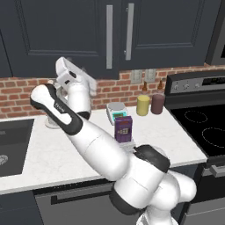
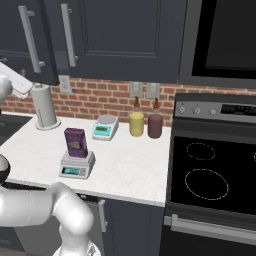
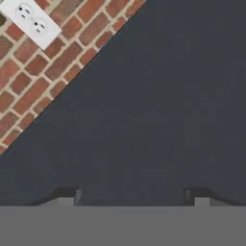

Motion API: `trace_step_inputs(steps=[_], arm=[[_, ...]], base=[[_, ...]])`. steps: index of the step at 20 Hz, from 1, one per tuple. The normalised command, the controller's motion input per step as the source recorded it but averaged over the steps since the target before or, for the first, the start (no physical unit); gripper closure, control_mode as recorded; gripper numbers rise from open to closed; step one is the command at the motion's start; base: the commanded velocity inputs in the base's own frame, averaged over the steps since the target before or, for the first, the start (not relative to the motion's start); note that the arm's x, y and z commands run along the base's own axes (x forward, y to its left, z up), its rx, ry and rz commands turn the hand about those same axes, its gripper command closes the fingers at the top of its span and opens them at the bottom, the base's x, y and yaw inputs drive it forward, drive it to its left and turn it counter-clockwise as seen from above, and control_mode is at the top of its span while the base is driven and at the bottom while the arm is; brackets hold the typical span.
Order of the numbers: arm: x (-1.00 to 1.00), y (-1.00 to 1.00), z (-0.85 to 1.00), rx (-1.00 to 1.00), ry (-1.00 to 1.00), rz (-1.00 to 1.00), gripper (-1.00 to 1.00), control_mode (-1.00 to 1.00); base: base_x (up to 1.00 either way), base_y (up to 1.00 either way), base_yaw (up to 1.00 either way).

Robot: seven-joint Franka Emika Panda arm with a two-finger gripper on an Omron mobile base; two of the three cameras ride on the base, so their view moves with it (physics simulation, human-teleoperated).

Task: Pick the cereal and place it on the digital scale for weighing, and close the cabinet.

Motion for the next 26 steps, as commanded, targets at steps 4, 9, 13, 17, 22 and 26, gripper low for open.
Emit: trace_step_inputs(steps=[4, 9, 13, 17, 22, 26], arm=[[0.7, -0.37, 0.0, 0.04, 0.12, 0.0, -1.0, -1.0], [0.66, -0.31, 0.0, 0.01, 0.01, 0.0, -1.0, -1.0], [0.32, -0.15, 0.0, 0.0, -0.26, -0.01, -1.0, -1.0], [0.02, -0.08, 0.0, -0.04, -0.57, -0.07, -1.0, -1.0], [0.59, -0.04, 0.0, -0.01, -0.37, -0.12, -1.0, -1.0], [1.0, -0.07, 0.0, 0.04, 0.07, -0.02, -1.0, -1.0]], base=[[0.0, 0.0, 0.0], [0.0, 0.0, 0.0], [0.0, 0.0, 0.0], [0.0, 0.0, 0.0], [0.0, 0.0, 0.0], [0.0, 0.0, 0.0]])
